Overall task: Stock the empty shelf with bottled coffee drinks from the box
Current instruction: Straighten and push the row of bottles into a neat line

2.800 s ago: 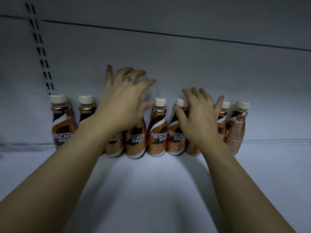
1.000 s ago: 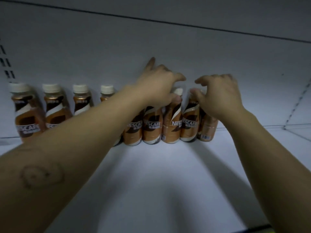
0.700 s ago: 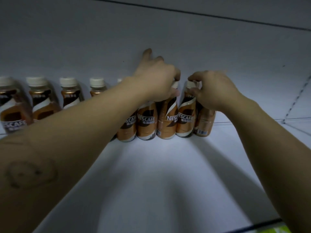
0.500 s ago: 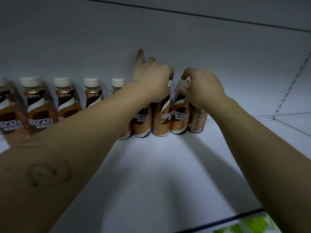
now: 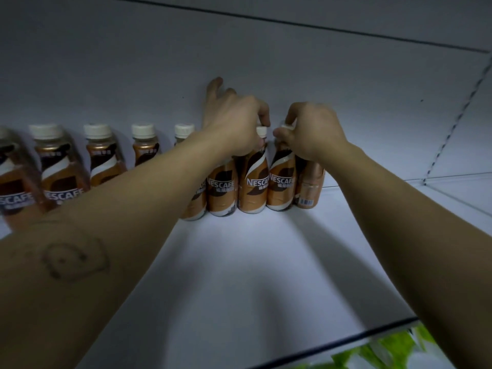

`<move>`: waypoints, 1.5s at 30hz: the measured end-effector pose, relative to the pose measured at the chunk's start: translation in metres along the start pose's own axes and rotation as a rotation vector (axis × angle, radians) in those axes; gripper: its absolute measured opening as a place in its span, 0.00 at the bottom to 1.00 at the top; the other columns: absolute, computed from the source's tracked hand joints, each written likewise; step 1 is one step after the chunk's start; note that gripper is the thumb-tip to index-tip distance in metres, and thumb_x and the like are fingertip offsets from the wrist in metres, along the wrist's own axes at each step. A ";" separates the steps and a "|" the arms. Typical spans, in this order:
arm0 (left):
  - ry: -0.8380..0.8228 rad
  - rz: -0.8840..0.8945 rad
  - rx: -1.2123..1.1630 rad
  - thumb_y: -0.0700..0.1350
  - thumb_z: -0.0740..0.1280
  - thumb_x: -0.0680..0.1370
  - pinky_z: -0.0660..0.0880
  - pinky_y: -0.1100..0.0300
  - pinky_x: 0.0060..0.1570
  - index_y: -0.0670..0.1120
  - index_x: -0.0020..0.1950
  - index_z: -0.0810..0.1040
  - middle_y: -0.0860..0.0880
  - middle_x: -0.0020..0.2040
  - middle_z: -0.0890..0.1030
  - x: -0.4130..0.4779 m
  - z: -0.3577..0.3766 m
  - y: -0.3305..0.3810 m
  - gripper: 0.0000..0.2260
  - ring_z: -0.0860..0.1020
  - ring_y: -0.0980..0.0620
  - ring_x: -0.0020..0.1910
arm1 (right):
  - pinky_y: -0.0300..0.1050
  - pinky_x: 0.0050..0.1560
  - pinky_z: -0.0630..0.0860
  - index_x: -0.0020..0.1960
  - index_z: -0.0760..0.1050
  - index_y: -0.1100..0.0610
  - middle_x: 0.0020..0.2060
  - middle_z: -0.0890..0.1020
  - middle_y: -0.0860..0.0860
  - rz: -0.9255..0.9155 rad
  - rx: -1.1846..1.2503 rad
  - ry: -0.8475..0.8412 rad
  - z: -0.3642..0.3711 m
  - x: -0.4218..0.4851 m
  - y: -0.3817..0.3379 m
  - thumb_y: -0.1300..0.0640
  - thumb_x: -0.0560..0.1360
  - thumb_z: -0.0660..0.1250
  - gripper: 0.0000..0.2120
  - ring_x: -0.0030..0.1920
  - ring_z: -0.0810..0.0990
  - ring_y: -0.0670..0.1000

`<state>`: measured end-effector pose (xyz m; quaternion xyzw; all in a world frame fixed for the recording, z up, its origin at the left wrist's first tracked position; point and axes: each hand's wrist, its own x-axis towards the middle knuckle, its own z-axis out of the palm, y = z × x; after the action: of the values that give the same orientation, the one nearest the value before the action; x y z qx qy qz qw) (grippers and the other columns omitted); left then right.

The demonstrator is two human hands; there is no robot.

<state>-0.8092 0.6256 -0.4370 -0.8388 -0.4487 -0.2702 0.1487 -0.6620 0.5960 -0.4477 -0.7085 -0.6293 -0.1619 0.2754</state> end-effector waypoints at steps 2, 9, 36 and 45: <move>0.026 0.001 0.009 0.55 0.72 0.70 0.40 0.46 0.71 0.58 0.51 0.77 0.51 0.49 0.81 -0.001 0.003 0.000 0.11 0.68 0.46 0.66 | 0.45 0.40 0.73 0.55 0.76 0.56 0.43 0.78 0.53 0.021 0.087 -0.047 -0.001 0.000 0.004 0.48 0.74 0.68 0.14 0.43 0.77 0.53; 0.086 0.014 0.006 0.53 0.70 0.72 0.36 0.47 0.71 0.56 0.55 0.78 0.48 0.49 0.82 -0.004 0.012 0.001 0.12 0.68 0.43 0.65 | 0.52 0.49 0.81 0.55 0.79 0.53 0.53 0.81 0.55 0.090 0.419 -0.087 -0.006 -0.006 0.008 0.56 0.74 0.69 0.10 0.48 0.81 0.55; 0.021 0.023 0.254 0.56 0.69 0.69 0.49 0.34 0.69 0.47 0.63 0.67 0.41 0.59 0.74 -0.023 0.023 0.025 0.27 0.72 0.40 0.60 | 0.34 0.53 0.68 0.66 0.75 0.52 0.58 0.81 0.50 0.173 0.609 0.150 0.026 -0.043 0.005 0.56 0.75 0.69 0.20 0.57 0.78 0.49; 0.066 0.001 0.294 0.60 0.70 0.67 0.48 0.33 0.69 0.42 0.73 0.59 0.39 0.72 0.64 -0.030 0.024 0.032 0.41 0.65 0.40 0.69 | 0.46 0.50 0.76 0.61 0.76 0.51 0.52 0.82 0.50 0.239 0.347 0.345 -0.033 -0.030 0.058 0.49 0.76 0.64 0.15 0.50 0.80 0.51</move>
<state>-0.7884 0.5992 -0.4740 -0.7989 -0.4777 -0.2291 0.2846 -0.6061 0.5495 -0.4493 -0.6820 -0.5032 -0.1362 0.5130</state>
